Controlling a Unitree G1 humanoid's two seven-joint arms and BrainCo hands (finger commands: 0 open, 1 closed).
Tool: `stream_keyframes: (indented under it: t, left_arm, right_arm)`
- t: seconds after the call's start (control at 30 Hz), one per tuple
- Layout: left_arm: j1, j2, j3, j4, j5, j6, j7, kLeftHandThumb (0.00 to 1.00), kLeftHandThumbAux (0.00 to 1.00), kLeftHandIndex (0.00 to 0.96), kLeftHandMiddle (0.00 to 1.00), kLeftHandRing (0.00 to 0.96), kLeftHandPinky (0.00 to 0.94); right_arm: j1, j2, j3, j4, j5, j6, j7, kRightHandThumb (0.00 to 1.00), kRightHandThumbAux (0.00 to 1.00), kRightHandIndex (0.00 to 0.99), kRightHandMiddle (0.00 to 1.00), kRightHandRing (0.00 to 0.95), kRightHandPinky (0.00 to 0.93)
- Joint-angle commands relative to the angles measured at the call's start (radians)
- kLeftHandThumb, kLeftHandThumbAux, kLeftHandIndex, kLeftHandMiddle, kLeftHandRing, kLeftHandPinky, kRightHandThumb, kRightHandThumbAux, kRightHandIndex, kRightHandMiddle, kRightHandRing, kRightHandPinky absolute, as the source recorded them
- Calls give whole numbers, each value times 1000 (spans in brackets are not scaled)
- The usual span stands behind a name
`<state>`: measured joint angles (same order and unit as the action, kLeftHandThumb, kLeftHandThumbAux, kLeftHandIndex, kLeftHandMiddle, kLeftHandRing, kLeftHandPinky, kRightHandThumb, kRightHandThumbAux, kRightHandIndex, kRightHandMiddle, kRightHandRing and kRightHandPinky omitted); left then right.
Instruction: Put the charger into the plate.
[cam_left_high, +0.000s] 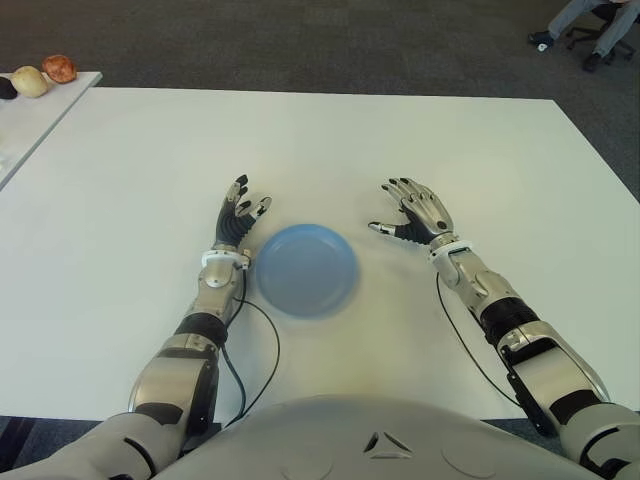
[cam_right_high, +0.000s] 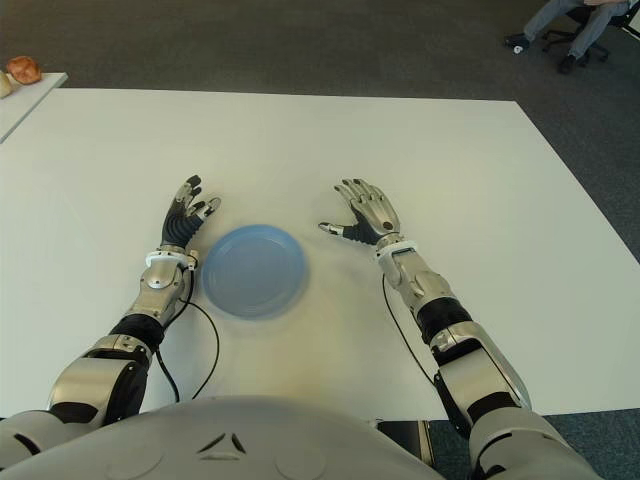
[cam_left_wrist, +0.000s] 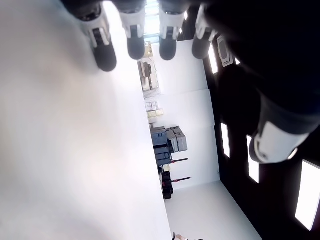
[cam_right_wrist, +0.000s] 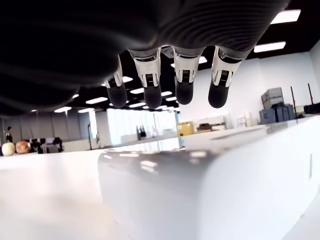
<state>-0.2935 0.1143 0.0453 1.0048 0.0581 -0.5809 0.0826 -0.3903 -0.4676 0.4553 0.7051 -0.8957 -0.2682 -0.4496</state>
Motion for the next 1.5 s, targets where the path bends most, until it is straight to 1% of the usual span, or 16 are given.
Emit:
stream_keyframes:
  t: [0.03, 0.13, 0.33, 0.6, 0.7, 0.9, 1.13, 1.33, 1.5]
  left_arm:
    - [70, -31, -15, 59, 9, 65, -16, 4, 563, 0, 0, 0, 3]
    - [69, -31, -15, 60, 9, 67, -17, 6, 560, 0, 0, 0, 4]
    - [67, -28, -12, 66, 5, 64, -23, 8, 553, 0, 0, 0, 2]
    - [65, -21, -12, 68, 6, 69, -28, 8, 549, 0, 0, 0, 0]
    - [64, -18, -9, 76, 4, 73, -32, 10, 555, 0, 0, 0, 2]
    - [59, -14, -6, 88, 5, 66, -33, 9, 556, 0, 0, 0, 5]
    - [56, -9, -3, 92, 5, 62, -39, 12, 551, 0, 0, 0, 3]
    - [61, -7, 2, 84, 2, 68, -49, 22, 565, 0, 0, 0, 2]
    - [62, -5, 7, 86, -2, 64, -60, 25, 572, 0, 0, 0, 7]
  right_arm:
    - [20, -29, 1, -25, 5, 22, 28, 321, 125, 0, 0, 0, 0]
    - [21, -57, -7, -35, 11, 16, 36, 325, 132, 0, 0, 0, 0]
    - [47, -136, -33, -85, 31, -11, 66, 327, 130, 0, 0, 0, 0]
    - [79, -186, -55, -152, 45, -15, 105, 323, 126, 0, 0, 0, 0]
    - [113, -219, -78, -204, 61, -14, 128, 324, 130, 0, 0, 0, 0]
    - [168, -250, -119, -287, 79, 3, 173, 327, 133, 0, 0, 0, 0]
    - [210, -268, -155, -360, 88, 34, 238, 334, 136, 0, 0, 0, 0]
    - [244, -271, -176, -403, 86, 67, 278, 329, 145, 0, 0, 0, 0]
    - [255, -264, -182, -400, 89, 81, 295, 325, 149, 0, 0, 0, 0]
